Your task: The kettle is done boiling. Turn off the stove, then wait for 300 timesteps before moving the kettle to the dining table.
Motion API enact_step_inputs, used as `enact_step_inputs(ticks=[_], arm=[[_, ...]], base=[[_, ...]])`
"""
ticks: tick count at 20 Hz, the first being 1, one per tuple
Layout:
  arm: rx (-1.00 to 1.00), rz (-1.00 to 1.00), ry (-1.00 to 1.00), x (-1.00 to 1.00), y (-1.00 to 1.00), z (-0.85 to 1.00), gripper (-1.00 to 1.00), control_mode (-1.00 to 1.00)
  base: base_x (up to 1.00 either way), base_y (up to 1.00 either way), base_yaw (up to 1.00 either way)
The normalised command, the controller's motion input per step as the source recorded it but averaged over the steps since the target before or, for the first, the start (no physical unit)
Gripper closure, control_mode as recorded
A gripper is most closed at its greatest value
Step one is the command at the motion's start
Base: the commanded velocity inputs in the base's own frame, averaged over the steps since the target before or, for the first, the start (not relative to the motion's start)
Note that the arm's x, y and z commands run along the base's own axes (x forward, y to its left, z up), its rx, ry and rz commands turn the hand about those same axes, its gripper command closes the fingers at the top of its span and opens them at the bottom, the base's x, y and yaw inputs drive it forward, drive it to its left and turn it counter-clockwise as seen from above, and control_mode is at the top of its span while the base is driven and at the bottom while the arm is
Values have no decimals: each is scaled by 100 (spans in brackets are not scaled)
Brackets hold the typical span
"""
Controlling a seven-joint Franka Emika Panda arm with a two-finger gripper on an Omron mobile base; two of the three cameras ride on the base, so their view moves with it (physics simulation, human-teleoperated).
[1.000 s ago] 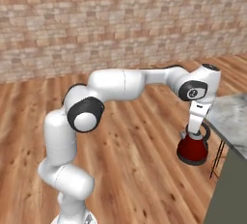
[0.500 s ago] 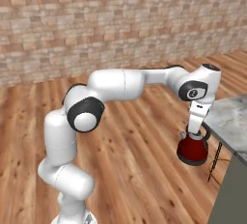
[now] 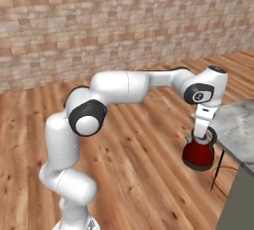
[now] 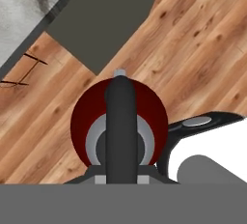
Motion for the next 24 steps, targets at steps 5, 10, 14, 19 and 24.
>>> enact_step_inputs(ticks=[5, 10, 14, 19, 24], arm=[[0, 0, 0, 0, 0, 0, 100, 100], [0, 0, 0, 0, 0, 0, 100, 100], [0, 0, 0, 0, 0, 0, 100, 100], [0, 0, 0, 0, 0, 0, 100, 100], [0, 0, 0, 0, 0, 0, 100, 100]], base=[[55, -15, -10], [57, -18, -8], [56, -18, -8], [54, -20, -7], [52, -21, -7]])
